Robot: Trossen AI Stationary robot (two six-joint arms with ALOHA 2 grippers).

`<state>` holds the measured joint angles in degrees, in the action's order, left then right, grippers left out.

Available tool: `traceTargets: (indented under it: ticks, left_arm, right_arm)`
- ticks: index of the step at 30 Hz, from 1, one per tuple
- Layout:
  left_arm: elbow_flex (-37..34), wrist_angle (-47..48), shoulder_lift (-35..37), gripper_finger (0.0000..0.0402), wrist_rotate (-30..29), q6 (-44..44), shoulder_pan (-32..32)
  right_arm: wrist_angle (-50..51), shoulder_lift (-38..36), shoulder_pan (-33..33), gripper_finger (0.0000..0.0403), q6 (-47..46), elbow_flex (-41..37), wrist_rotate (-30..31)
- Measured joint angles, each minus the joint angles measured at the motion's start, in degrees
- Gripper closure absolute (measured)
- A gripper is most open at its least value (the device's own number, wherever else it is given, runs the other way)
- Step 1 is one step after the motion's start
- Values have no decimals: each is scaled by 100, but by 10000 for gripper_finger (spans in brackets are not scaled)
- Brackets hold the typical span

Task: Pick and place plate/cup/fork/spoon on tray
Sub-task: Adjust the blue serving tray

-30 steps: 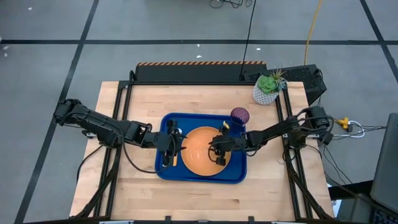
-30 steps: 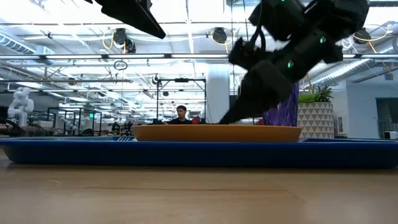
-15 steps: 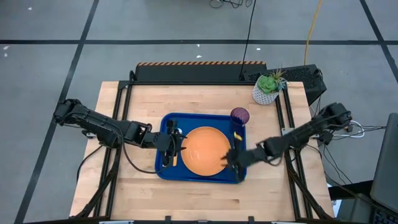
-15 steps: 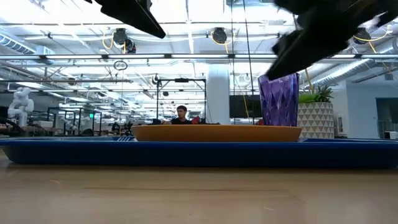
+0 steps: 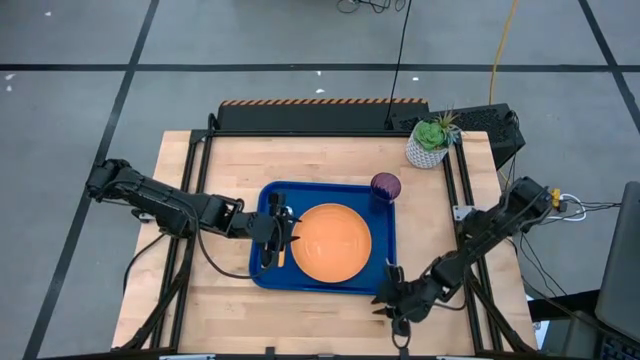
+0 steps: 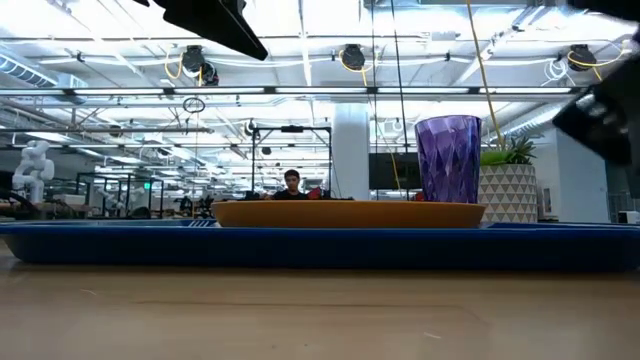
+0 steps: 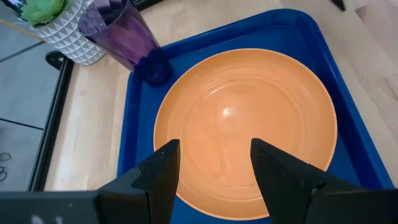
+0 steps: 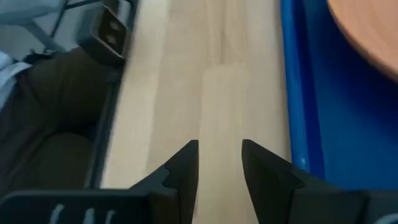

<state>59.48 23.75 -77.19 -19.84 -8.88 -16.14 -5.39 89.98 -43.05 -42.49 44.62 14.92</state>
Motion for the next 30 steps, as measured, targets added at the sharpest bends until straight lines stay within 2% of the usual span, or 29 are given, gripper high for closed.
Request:
traceTargets:
  ticks: [10,30]
  left_arm:
    - [0,3,0,202,-7,-111,4]
    - [0,5,0,202,-7,33,4]
  right_arm:
    - [454,510,-57,288,-623,0,-13]
    - [934,500,-42,289,-467,8,25]
